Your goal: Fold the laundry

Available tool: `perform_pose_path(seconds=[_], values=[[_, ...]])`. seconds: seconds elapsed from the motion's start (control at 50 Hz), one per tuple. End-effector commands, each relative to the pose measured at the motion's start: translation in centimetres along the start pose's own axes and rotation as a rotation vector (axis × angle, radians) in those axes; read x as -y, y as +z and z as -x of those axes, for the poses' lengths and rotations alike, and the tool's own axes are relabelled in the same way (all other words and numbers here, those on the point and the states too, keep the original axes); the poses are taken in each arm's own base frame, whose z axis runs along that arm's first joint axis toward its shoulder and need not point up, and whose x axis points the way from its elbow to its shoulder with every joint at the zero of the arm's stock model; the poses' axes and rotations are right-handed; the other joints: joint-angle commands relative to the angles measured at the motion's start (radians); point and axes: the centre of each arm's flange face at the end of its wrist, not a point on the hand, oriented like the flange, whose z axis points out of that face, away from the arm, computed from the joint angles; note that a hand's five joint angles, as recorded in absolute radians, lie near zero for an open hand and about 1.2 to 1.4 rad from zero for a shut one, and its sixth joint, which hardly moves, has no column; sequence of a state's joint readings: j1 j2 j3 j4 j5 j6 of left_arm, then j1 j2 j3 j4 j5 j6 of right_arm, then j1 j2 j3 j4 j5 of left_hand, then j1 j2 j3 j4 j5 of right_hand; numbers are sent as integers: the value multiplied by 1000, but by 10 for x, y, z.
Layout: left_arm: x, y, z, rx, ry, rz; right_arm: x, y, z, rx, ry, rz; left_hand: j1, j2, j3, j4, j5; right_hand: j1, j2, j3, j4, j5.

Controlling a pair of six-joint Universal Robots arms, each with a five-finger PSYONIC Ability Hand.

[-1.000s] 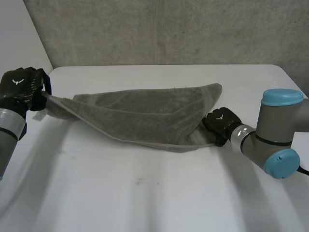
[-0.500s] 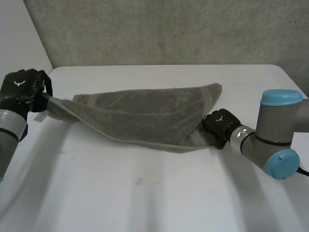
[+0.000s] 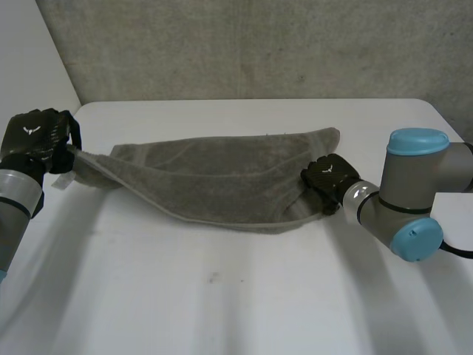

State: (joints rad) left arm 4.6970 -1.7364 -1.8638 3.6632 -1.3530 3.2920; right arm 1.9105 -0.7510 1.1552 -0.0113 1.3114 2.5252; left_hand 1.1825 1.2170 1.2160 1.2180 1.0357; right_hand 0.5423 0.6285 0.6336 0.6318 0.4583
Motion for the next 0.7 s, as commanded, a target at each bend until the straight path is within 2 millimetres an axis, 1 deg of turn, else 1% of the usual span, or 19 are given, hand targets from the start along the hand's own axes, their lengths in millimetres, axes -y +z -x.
perform_pose_path(seconds=[0.02,0.14,0.26,0.28,0.3,0.32,0.34,0.36,0.42,0.46,0.48,0.52,0.54,0.56,0.58,0.62,0.7], values=[[0,0,-1,-2,0,1,-1,3,0,-3,-1,0,214,179,180,178,186,230,143,138,140,139],[0,0,-1,-1,0,0,-9,6,4,8,5,18,214,179,180,178,186,341,255,250,251,250],[-1,0,0,0,0,2,-11,6,5,11,7,23,214,179,180,178,186,470,384,379,381,380],[-1,0,0,0,0,2,-10,6,4,11,7,23,214,179,180,178,186,546,460,455,456,455],[0,0,-1,-2,0,1,-9,5,4,11,8,23,214,179,180,178,186,695,609,604,605,604],[0,0,-1,-2,0,1,-9,5,4,11,8,23,214,179,180,178,186,696,610,605,607,606],[0,0,-1,-2,0,1,-8,5,3,9,8,19,214,179,180,178,186,852,766,761,763,762],[0,0,-1,-2,0,1,-8,5,3,9,8,19,214,179,180,178,186,854,768,763,764,763],[-1,0,-1,-2,-1,3,-3,3,-1,0,14,14,214,179,180,178,186,854,768,763,764,763],[0,0,-1,-2,0,1,10,-5,-13,-45,47,2,214,179,180,178,186,854,768,763,764,763],[0,0,-1,-2,0,1,10,-5,-13,-45,47,2,214,179,180,178,186,854,768,763,764,763],[0,0,-1,-2,0,1,30,-17,-31,-121,131,-37,214,179,180,178,186,854,768,763,764,763],[0,0,-1,-1,0,0,30,-17,-32,-121,132,-37,214,179,180,178,186,854,768,763,764,763],[0,0,-1,-1,0,0,38,-22,-38,-145,173,-57,214,179,180,178,186,854,768,763,764,763],[0,0,-1,-1,0,0,38,-22,-39,-145,173,-57,214,179,180,178,186,854,768,763,764,763],[0,0,-1,-2,0,1,49,-29,-44,-154,227,-90,214,179,180,178,186,854,768,763,764,763],[0,0,-1,-2,0,1,46,-32,-42,-145,229,-59,214,179,180,178,186,854,768,763,764,763]])
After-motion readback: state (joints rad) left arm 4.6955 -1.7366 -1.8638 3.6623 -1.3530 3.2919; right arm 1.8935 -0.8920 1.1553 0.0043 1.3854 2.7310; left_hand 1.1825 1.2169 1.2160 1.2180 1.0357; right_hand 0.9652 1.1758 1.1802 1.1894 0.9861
